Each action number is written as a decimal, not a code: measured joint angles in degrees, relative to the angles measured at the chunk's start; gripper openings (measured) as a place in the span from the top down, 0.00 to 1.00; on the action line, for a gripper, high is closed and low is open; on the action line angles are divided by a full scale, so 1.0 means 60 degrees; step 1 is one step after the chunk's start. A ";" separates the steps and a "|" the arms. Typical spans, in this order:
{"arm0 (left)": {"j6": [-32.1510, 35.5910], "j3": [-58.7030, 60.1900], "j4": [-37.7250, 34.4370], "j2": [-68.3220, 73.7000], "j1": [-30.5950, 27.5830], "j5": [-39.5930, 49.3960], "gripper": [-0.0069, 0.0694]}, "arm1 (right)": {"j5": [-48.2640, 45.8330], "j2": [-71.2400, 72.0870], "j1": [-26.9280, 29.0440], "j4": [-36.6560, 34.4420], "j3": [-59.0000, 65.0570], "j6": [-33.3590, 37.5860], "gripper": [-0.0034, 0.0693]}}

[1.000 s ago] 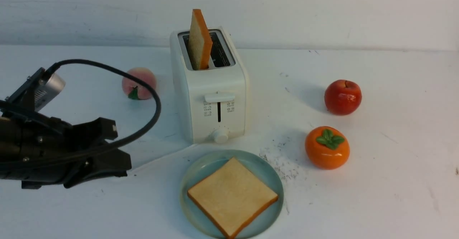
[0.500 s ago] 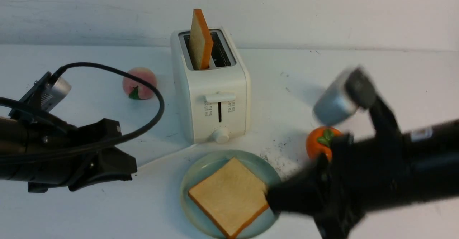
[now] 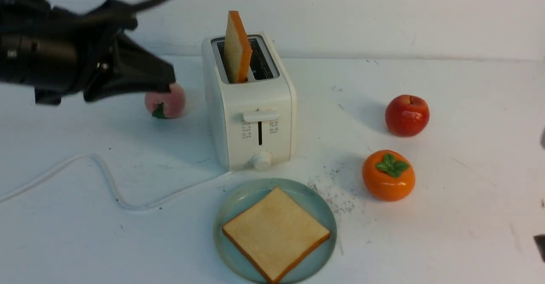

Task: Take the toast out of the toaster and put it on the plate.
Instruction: Use the left arm to take out a slice of bread

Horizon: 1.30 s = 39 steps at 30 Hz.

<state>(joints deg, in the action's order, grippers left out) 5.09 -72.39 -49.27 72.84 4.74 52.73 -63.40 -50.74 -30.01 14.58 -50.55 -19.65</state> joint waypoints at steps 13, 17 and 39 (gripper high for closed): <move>-0.5402 -0.5779 0.6715 0.4258 0.2998 0.1919 0.93 | -0.0423 0.1107 0.0000 0.0660 0.0000 -0.0006 0.95; -0.6761 -0.7770 0.8419 0.5499 0.3667 0.2951 0.93 | -0.0349 0.1107 0.0000 0.0679 0.0092 -0.0028 0.95; -0.7656 -0.9271 1.4028 0.8562 0.5165 0.1864 0.29 | 0.0269 0.1267 0.0000 0.0726 0.0818 -0.0075 0.91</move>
<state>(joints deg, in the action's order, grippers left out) -40.85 -128.02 34.90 124.22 35.73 63.92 -61.79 -43.14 -30.01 18.94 -45.64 -20.10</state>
